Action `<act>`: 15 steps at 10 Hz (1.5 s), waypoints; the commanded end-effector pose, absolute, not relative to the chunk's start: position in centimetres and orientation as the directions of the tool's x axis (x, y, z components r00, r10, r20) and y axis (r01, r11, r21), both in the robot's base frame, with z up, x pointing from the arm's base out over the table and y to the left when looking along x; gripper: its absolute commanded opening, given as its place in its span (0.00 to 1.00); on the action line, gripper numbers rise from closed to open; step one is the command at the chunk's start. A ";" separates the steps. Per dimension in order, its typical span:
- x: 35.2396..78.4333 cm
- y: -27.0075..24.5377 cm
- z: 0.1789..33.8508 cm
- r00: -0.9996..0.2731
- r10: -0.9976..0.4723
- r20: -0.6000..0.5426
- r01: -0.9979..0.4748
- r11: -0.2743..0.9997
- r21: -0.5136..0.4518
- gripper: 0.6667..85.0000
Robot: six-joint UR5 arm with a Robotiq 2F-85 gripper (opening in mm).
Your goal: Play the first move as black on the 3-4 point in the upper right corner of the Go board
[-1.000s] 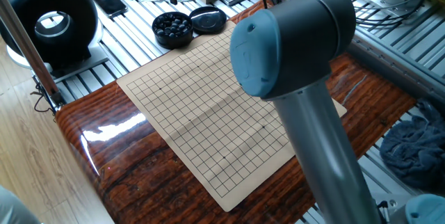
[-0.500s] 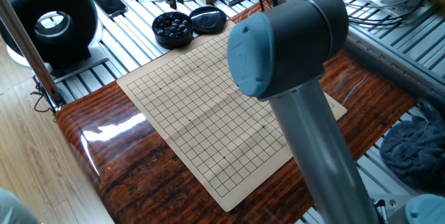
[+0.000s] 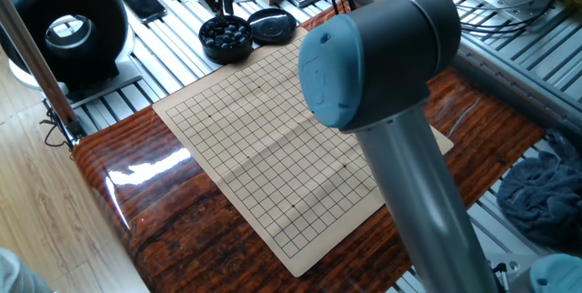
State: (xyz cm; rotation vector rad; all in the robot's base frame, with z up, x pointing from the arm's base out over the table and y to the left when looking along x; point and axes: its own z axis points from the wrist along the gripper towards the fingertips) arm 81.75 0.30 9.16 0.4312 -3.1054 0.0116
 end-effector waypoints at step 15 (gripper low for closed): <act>84.4 3.9 6.5 -0.959 -0.279 -0.046 -0.281 0.958 0.054 0.33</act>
